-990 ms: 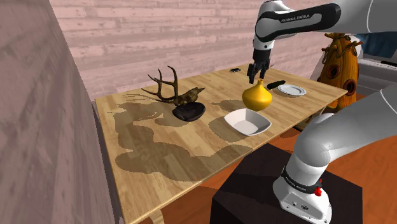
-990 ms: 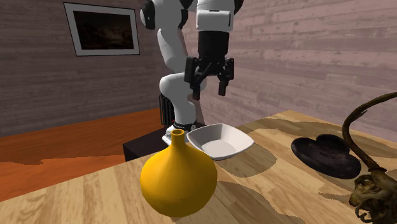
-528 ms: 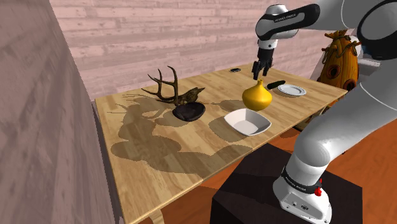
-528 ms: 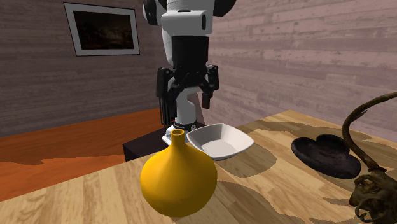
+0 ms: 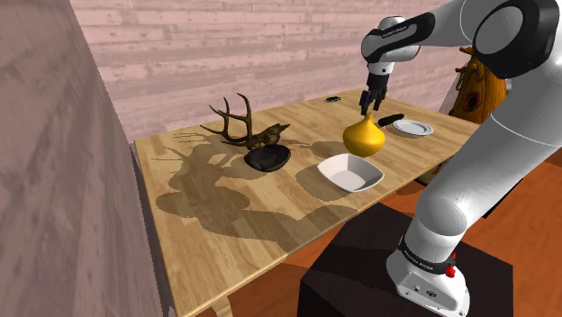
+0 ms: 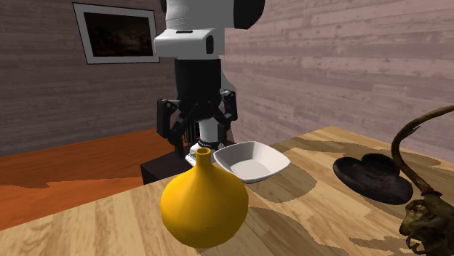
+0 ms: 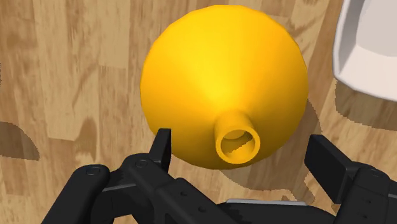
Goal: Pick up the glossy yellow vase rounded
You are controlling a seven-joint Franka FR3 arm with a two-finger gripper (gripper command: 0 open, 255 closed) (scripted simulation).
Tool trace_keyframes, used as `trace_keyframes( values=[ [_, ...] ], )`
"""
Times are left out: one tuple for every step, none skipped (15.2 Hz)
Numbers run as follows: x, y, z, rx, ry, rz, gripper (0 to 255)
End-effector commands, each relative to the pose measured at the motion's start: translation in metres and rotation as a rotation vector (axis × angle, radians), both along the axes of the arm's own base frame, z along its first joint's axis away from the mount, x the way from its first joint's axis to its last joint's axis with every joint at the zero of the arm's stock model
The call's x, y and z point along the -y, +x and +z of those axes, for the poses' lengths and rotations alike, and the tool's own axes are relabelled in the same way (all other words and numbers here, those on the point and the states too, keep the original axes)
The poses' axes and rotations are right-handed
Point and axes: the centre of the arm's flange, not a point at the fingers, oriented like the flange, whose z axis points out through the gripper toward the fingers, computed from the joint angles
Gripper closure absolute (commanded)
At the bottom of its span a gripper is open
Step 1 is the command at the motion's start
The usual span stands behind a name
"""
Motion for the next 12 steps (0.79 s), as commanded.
trace_keyframes(
  values=[
    [0.0002, 0.0008, -0.0099, 0.000, 0.000, 0.000, 0],
    [0.0002, 0.0008, -0.0152, 0.000, 0.000, 0.000, 0],
    [0.0002, 0.0008, -0.0182, 0.000, 0.000, 0.000, 0],
    [0.0002, 0.0008, -0.0182, 0.000, 0.000, 0.000, 0],
    [0.0006, 0.0007, -0.0192, 0.000, 0.000, 0.000, 255],
    [0.0008, 0.0006, -0.0186, 0.000, 0.000, 0.000, 255],
    [0.0006, 0.0005, -0.0185, 0.000, 0.000, 0.000, 255],
    [0.0006, 0.0006, -0.0185, 0.000, 0.000, 0.000, 255],
    [0.0006, 0.0006, -0.0185, 0.000, 0.000, 0.000, 255],
    [0.0006, 0.0005, -0.0185, 0.000, 0.000, 0.000, 255],
    [0.0005, 0.0006, -0.0185, 0.000, 0.000, 0.000, 255],
    [0.0005, 0.0005, -0.0185, 0.000, 0.000, 0.000, 255]
  ],
)
